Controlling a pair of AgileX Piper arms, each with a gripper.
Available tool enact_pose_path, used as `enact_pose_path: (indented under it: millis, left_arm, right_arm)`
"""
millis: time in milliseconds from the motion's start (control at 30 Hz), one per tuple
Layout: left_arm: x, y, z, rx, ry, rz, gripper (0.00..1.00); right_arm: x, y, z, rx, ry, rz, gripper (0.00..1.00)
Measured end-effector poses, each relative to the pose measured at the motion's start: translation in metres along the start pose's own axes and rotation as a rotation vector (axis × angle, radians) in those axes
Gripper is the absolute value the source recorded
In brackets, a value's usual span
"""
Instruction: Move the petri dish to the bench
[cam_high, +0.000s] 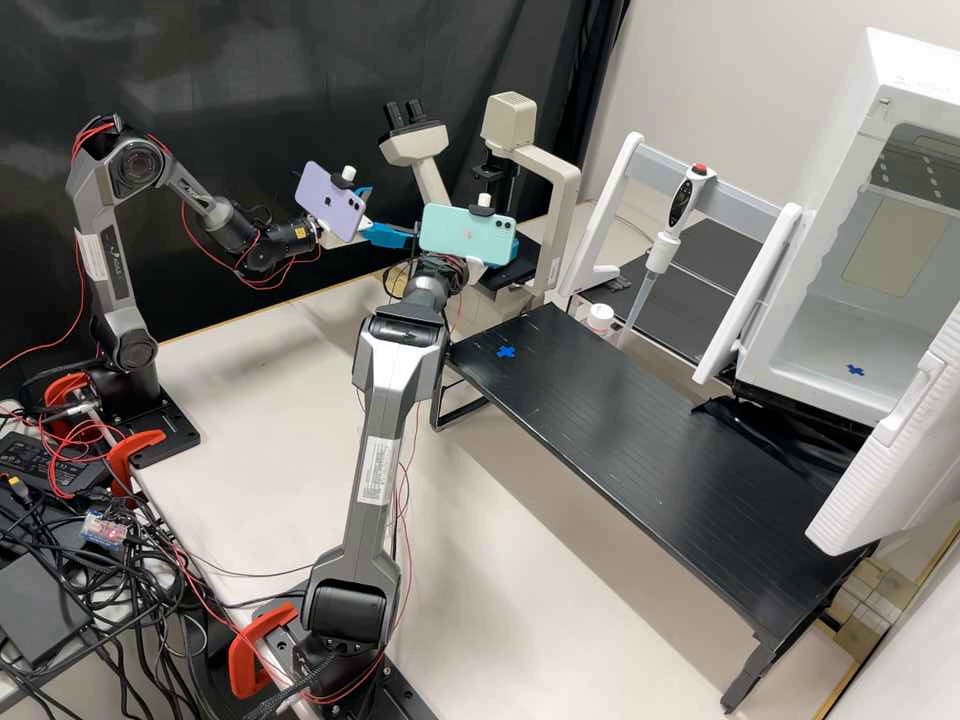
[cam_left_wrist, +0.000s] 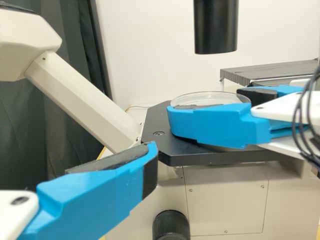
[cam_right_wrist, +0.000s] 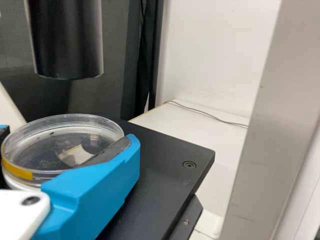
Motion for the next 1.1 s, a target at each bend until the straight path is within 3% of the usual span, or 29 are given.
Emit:
enact_pose_path:
  millis: [233, 267, 367, 567, 667, 833, 1100]
  left_arm:
    - [0.000, 0.000, 0.000, 0.000, 0.000, 0.000, 1.00]
    - [0.000, 0.000, 0.000, 0.000, 0.000, 0.000, 1.00]
    - [0.000, 0.000, 0.000, 0.000, 0.000, 0.000, 1.00]
    - [0.000, 0.000, 0.000, 0.000, 0.000, 0.000, 1.00]
    - [0.000, 0.000, 0.000, 0.000, 0.000, 0.000, 1.00]
    - [0.000, 0.000, 0.000, 0.000, 0.000, 0.000, 1.00]
    - [0.000, 0.000, 0.000, 0.000, 0.000, 0.000, 1.00]
  right_arm:
    - [-0.017, -0.001, 0.006, -0.013, 0.009, 0.020, 0.00]
    - [-0.020, 0.000, 0.007, 0.002, 0.011, 0.026, 0.00]
    - [-0.033, -0.003, 0.008, 0.004, 0.022, 0.062, 0.00]
    - [-0.072, -0.009, 0.011, -0.039, 0.085, 0.135, 0.00]
    - [-0.108, -0.009, 0.012, -0.080, 0.154, 0.168, 0.00]
    - [-0.146, -0.013, 0.032, -0.102, 0.200, 0.200, 0.00]
    - [-0.178, -0.008, 0.082, -0.074, 0.191, 0.297, 0.00]
